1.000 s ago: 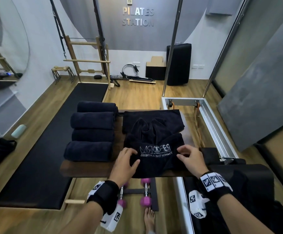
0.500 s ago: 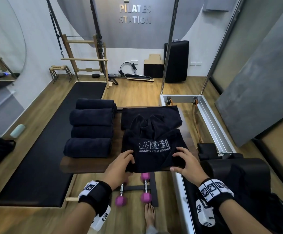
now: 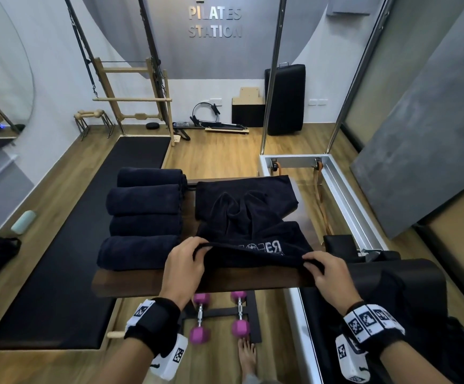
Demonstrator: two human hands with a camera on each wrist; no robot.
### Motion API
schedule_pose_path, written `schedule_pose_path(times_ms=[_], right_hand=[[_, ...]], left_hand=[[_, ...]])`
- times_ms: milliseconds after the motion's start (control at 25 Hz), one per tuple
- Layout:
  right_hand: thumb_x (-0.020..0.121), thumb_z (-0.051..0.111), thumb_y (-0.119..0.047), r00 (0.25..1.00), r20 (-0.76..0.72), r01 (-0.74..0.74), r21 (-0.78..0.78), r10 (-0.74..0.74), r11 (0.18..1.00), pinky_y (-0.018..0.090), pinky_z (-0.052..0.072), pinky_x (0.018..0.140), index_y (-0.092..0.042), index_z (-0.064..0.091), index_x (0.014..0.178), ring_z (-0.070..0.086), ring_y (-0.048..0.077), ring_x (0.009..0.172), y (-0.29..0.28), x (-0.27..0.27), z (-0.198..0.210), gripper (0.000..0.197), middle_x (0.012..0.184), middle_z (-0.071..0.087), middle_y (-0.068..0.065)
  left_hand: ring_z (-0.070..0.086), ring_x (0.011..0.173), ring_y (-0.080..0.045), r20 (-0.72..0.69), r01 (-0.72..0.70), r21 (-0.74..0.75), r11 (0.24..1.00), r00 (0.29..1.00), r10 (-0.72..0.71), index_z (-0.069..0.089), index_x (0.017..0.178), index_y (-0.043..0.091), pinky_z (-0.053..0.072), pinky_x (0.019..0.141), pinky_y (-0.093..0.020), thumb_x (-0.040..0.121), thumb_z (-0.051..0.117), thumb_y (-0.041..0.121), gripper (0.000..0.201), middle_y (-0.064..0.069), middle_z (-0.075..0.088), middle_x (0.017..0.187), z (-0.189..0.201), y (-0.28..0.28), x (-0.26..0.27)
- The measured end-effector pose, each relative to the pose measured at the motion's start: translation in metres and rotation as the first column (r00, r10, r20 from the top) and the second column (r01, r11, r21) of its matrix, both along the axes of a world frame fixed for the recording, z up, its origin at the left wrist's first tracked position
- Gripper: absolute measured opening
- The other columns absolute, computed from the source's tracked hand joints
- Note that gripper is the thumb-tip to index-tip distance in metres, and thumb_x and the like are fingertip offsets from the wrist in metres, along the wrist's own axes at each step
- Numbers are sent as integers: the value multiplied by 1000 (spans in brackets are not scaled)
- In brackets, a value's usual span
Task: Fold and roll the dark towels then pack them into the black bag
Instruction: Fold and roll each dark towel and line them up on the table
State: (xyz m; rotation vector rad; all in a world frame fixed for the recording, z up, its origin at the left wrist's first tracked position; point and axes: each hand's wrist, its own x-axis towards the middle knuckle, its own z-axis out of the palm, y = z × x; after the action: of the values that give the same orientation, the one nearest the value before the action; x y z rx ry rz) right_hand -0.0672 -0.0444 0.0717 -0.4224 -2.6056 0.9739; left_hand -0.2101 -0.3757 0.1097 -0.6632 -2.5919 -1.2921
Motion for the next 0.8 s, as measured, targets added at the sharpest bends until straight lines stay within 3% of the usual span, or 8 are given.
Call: schedule_pose_path(times_ms=[160,240,320,400,480,560,680,800], right_hand=[[89,81,-11,994,-95,47,-112,-57,993,35,59,85,-26,77,89,72,5,88,33,-40,35,16,87,76,-15],[87,84,-20,985,-139,75,-160,-98,984,23,58,78,-33,76,84,72,2,83,54,-74,61,15,81,76,-16],[88,82,-19,980,-173,66,-194,-100,979,10,53,72,-38,74,81,72,0,82,74,-116,83,22,82,75,-21],[90,78,-12,980,-167,67,-214,-105,975,14,55,76,-34,75,83,73,2,84,92,-162,95,24,82,76,-17],[91,76,-8,984,-112,114,-201,-139,973,27,58,84,-22,78,88,73,9,88,104,-203,99,15,86,77,-11],[90,78,-9,987,-41,142,-205,-154,968,29,57,86,-14,78,92,72,13,89,110,-240,94,6,90,77,-3],[87,83,-14,981,76,186,-159,-176,970,22,48,75,-14,80,88,68,12,80,113,-279,75,4,82,74,-3],[85,85,-13,968,190,184,-107,-161,977,24,45,79,-8,81,88,66,18,82,116,-301,46,7,80,71,0]], left_hand=[[69,79,-4,58,-112,164,980,993,103,74,95,25,54,71,-27,98,76,26,3,15,73,84,14,24,-32],[67,79,-4,34,-174,207,963,985,170,73,98,21,53,73,-26,100,72,21,2,13,71,85,23,40,-59],[65,84,-5,36,-236,223,946,972,234,72,103,16,48,76,-20,103,65,13,7,8,71,90,32,59,-89],[62,85,-8,79,-309,203,929,951,299,71,106,12,39,76,-12,105,60,13,11,3,70,93,39,78,-119],[62,86,-12,132,-381,176,908,923,361,71,107,10,36,76,-11,105,60,16,13,0,70,94,41,95,-144],[65,96,-23,208,-459,146,876,880,427,71,109,8,40,81,-22,105,61,19,16,-7,72,100,37,111,-169],[64,108,-32,317,-538,42,842,806,499,69,113,6,43,83,-33,105,60,18,17,-15,70,111,23,128,-200],[62,112,-36,384,-505,-67,860,783,489,64,110,2,49,90,-41,103,59,11,12,-17,65,118,5,137,-219]])
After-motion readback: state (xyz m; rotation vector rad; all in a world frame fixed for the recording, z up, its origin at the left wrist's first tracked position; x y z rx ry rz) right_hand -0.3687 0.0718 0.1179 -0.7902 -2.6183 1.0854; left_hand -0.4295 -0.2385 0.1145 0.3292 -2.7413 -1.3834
